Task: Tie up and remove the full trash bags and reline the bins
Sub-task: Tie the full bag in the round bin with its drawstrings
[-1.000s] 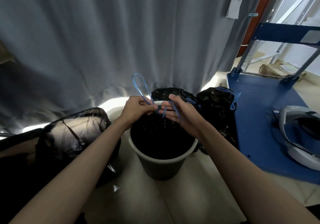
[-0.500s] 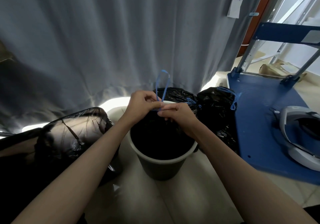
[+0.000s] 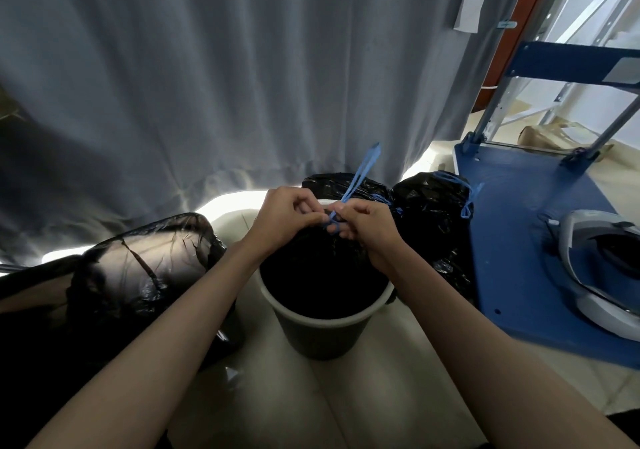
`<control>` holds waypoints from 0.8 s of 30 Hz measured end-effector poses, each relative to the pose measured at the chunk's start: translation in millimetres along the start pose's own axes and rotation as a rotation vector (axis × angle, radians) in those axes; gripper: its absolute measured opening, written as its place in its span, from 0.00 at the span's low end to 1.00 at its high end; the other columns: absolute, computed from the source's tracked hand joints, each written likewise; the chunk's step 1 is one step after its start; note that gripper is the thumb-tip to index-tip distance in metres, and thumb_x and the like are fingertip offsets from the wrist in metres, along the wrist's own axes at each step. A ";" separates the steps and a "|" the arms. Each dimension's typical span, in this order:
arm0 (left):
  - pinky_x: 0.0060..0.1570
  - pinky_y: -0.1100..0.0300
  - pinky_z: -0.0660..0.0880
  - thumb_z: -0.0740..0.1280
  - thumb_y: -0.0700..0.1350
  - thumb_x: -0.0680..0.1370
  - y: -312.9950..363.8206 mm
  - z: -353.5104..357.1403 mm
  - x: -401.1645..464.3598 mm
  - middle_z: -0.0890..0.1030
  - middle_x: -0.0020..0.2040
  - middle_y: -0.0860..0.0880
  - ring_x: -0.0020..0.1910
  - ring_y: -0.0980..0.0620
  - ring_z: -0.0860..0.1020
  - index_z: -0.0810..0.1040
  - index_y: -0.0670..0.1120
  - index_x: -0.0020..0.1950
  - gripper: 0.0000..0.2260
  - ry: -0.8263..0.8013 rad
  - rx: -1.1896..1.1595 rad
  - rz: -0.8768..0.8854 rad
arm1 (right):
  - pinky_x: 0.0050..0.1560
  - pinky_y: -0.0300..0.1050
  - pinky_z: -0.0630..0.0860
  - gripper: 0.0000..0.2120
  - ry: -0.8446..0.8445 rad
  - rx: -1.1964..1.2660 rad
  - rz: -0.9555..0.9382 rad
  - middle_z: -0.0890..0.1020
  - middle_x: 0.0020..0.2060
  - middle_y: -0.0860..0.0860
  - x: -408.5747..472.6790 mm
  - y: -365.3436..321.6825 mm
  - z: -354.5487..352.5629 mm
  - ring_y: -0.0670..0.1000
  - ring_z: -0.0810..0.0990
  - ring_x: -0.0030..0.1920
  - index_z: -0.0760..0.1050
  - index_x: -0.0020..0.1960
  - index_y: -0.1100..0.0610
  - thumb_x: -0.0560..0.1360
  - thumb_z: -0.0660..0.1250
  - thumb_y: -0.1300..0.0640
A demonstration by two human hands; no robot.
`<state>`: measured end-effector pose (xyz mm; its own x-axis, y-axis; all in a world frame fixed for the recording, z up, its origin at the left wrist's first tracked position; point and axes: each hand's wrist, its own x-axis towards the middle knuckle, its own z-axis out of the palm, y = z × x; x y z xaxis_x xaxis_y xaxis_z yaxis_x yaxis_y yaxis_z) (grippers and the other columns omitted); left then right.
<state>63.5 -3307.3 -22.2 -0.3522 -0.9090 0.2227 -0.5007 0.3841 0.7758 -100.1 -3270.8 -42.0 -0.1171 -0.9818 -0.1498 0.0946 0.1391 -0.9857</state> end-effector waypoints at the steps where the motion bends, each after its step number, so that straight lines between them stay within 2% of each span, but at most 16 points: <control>1: 0.32 0.70 0.68 0.79 0.43 0.66 0.0 1.8 -0.9 0.80 0.29 0.51 0.28 0.61 0.74 0.84 0.45 0.39 0.06 0.009 0.019 0.010 | 0.30 0.33 0.74 0.11 0.016 0.003 0.022 0.82 0.39 0.60 0.5 0.5 -1.2 0.47 0.82 0.31 0.79 0.53 0.69 0.80 0.63 0.62; 3: 0.32 0.69 0.67 0.80 0.44 0.66 -0.1 6.6 -2.5 0.79 0.31 0.50 0.28 0.59 0.72 0.83 0.47 0.40 0.07 0.028 0.048 0.054 | 0.30 0.34 0.75 0.11 0.033 -0.004 0.054 0.80 0.38 0.58 0.5 0.7 -2.4 0.47 0.82 0.30 0.79 0.54 0.68 0.81 0.62 0.61; 5: 0.32 0.65 0.67 0.79 0.44 0.65 0.4 9.7 -3.0 0.78 0.32 0.48 0.29 0.58 0.69 0.83 0.48 0.42 0.09 0.036 0.066 0.118 | 0.28 0.34 0.74 0.10 0.045 -0.014 0.079 0.77 0.33 0.54 0.6 1.1 -2.2 0.48 0.83 0.29 0.80 0.50 0.65 0.81 0.63 0.61; 7: 0.35 0.61 0.69 0.78 0.43 0.66 1.0 10.8 -2.0 0.79 0.34 0.49 0.31 0.57 0.70 0.84 0.50 0.44 0.09 0.017 0.113 0.200 | 0.26 0.34 0.72 0.09 0.067 -0.024 0.100 0.75 0.30 0.52 0.0 0.0 -1.3 0.48 0.83 0.28 0.80 0.47 0.61 0.81 0.63 0.61; 9: 0.36 0.56 0.71 0.77 0.43 0.66 -0.6 12.2 -0.4 0.75 0.33 0.52 0.33 0.53 0.73 0.85 0.49 0.45 0.09 -0.018 0.194 0.297 | 0.25 0.34 0.71 0.09 0.088 -0.050 0.113 0.76 0.28 0.51 0.0 -0.5 -0.9 0.47 0.82 0.27 0.81 0.45 0.60 0.80 0.63 0.63; 12: 0.34 0.53 0.71 0.76 0.44 0.67 -0.8 14.9 -0.6 0.67 0.30 0.56 0.33 0.50 0.72 0.86 0.49 0.45 0.07 0.001 0.270 0.362 | 0.26 0.34 0.71 0.08 0.122 -0.116 0.124 0.81 0.31 0.53 0.0 -1.0 0.4 0.47 0.81 0.26 0.83 0.49 0.61 0.78 0.65 0.62; 14: 0.33 0.54 0.70 0.75 0.46 0.67 0.4 16.4 -1.1 0.69 0.30 0.54 0.32 0.50 0.72 0.86 0.49 0.45 0.07 0.024 0.279 0.364 | 0.27 0.35 0.71 0.07 0.149 -0.123 0.121 0.83 0.33 0.55 1.1 -0.3 0.9 0.47 0.81 0.27 0.84 0.48 0.61 0.77 0.66 0.62; 17: 0.34 0.57 0.68 0.74 0.48 0.68 -0.1 16.5 -1.1 0.75 0.31 0.50 0.31 0.51 0.73 0.87 0.50 0.44 0.06 0.009 0.235 0.291 | 0.30 0.37 0.71 0.06 0.150 -0.128 0.087 0.84 0.35 0.58 1.7 1.4 0.9 0.47 0.81 0.28 0.84 0.45 0.59 0.75 0.69 0.60; 20: 0.35 0.64 0.64 0.76 0.43 0.69 -0.9 16.1 -0.6 0.76 0.30 0.53 0.31 0.56 0.72 0.87 0.49 0.41 0.03 0.001 0.177 0.183 | 0.31 0.38 0.72 0.06 0.143 -0.141 -0.003 0.84 0.36 0.59 2.8 1.2 1.4 0.50 0.80 0.30 0.83 0.50 0.58 0.75 0.69 0.62; 22: 0.36 0.64 0.66 0.75 0.44 0.70 -1.7 13.9 0.2 0.80 0.33 0.49 0.33 0.55 0.73 0.87 0.49 0.40 0.01 -0.043 0.146 0.074 | 0.31 0.40 0.73 0.14 0.144 -0.152 -0.078 0.82 0.35 0.57 3.1 -1.7 1.0 0.50 0.80 0.32 0.79 0.56 0.54 0.73 0.69 0.65; 24: 0.42 0.62 0.71 0.74 0.44 0.72 -4.1 8.8 1.4 0.83 0.36 0.49 0.37 0.56 0.76 0.87 0.48 0.41 0.02 -0.125 0.041 -0.063 | 0.33 0.39 0.74 0.21 0.114 -0.182 -0.121 0.80 0.37 0.54 0.4 -4.9 2.4 0.48 0.79 0.32 0.74 0.59 0.51 0.71 0.70 0.67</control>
<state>58.1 -3308.7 -30.3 -0.4130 -0.9055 0.0969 -0.5562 0.3351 0.7605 -98.1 -3272.2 -37.1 -0.2289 -0.9731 -0.0269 -0.1050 0.0522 -0.9931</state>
